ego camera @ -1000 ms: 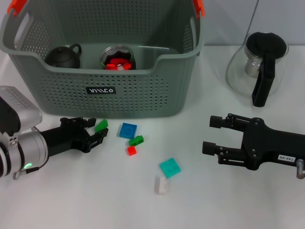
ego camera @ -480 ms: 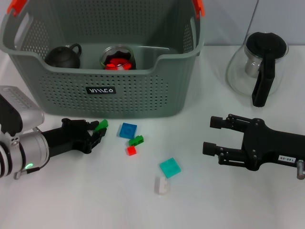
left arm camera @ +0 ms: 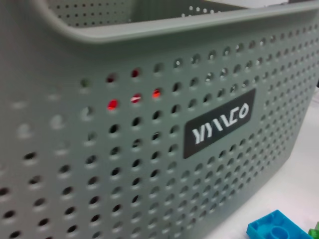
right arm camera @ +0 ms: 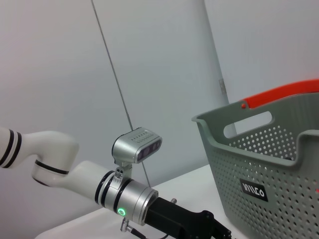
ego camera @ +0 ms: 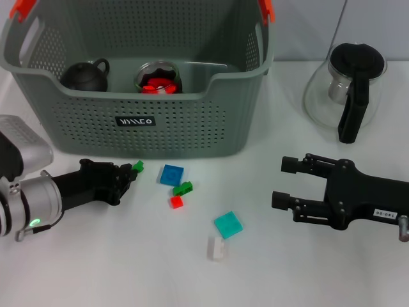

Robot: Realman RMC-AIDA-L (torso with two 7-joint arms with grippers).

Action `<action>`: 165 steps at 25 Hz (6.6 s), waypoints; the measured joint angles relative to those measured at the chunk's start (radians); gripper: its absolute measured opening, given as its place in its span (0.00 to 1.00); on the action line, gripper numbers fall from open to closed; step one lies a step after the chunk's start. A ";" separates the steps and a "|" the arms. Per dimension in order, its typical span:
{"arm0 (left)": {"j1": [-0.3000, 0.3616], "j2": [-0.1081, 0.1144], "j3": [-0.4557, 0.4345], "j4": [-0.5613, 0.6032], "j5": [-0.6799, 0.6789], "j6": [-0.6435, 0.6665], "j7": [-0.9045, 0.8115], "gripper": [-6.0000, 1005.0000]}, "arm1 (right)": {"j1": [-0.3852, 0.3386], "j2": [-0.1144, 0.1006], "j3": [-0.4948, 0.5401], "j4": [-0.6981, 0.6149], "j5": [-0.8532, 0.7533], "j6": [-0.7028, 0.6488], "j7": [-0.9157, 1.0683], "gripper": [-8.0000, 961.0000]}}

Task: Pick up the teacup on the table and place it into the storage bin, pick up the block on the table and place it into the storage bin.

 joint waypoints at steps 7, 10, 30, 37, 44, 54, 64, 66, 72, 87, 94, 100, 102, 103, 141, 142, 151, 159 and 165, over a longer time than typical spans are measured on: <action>0.033 0.009 -0.002 0.083 0.069 0.127 -0.089 0.11 | 0.000 -0.003 0.000 0.000 0.001 -0.004 0.000 0.86; 0.046 0.024 -0.009 0.117 0.131 0.219 -0.140 0.11 | 0.000 -0.003 0.000 0.000 0.002 -0.005 0.000 0.86; -0.059 0.155 -0.381 0.193 0.041 0.924 -0.395 0.11 | 0.004 0.000 0.000 0.000 0.000 -0.006 0.000 0.85; -0.143 0.203 -0.419 0.225 -0.159 0.880 -0.652 0.12 | 0.007 0.002 0.000 0.000 0.000 -0.005 -0.001 0.85; -0.246 0.242 -0.265 0.269 -0.108 0.611 -0.786 0.12 | 0.009 0.003 0.000 0.000 0.000 0.000 -0.007 0.86; -0.327 0.221 0.121 0.360 0.142 0.298 -0.950 0.12 | 0.013 0.005 0.000 0.000 0.000 0.002 -0.007 0.86; -0.357 0.158 0.225 0.370 0.302 0.123 -1.037 0.12 | 0.015 0.005 -0.001 0.000 0.000 0.004 -0.008 0.86; -0.355 0.152 0.238 0.384 0.327 0.114 -1.060 0.12 | 0.015 0.005 0.000 0.000 0.000 0.003 -0.007 0.86; -0.268 0.109 0.200 0.535 0.199 0.153 -0.998 0.27 | 0.015 0.006 0.000 0.000 0.001 0.003 -0.008 0.86; 0.109 0.048 -0.055 0.375 -0.235 0.793 -0.195 0.66 | 0.004 -0.002 0.000 0.000 0.000 0.013 0.000 0.85; 0.148 0.004 -0.037 0.247 -0.027 0.720 0.067 0.62 | -0.006 -0.005 0.010 0.000 -0.002 0.026 0.000 0.85; 0.055 0.006 -0.003 0.099 0.060 0.505 0.098 0.59 | -0.004 -0.002 0.011 0.000 -0.002 0.026 0.000 0.85; 0.030 0.004 0.000 0.068 0.068 0.453 0.105 0.58 | -0.003 -0.002 0.012 0.000 -0.002 0.026 0.000 0.85; 0.018 0.002 0.003 0.052 0.070 0.421 0.109 0.58 | -0.003 -0.001 0.012 0.000 -0.002 0.026 0.000 0.85; -0.064 -0.004 0.062 -0.089 0.065 0.097 0.131 0.34 | -0.008 0.000 0.013 0.000 -0.002 0.029 0.000 0.86; -0.064 -0.004 0.062 -0.089 0.066 0.095 0.131 0.34 | -0.008 0.000 0.013 0.000 -0.002 0.029 0.000 0.86; -0.064 -0.004 0.078 -0.089 0.067 0.081 0.127 0.30 | -0.004 0.000 0.013 0.000 -0.002 0.029 0.000 0.86; -0.039 0.003 0.057 -0.023 0.059 0.197 0.068 0.20 | -0.001 -0.001 0.013 0.000 -0.001 0.027 0.000 0.86; 0.003 0.057 -0.050 0.124 0.056 0.609 -0.074 0.20 | 0.002 -0.003 0.013 0.000 0.001 0.023 0.006 0.86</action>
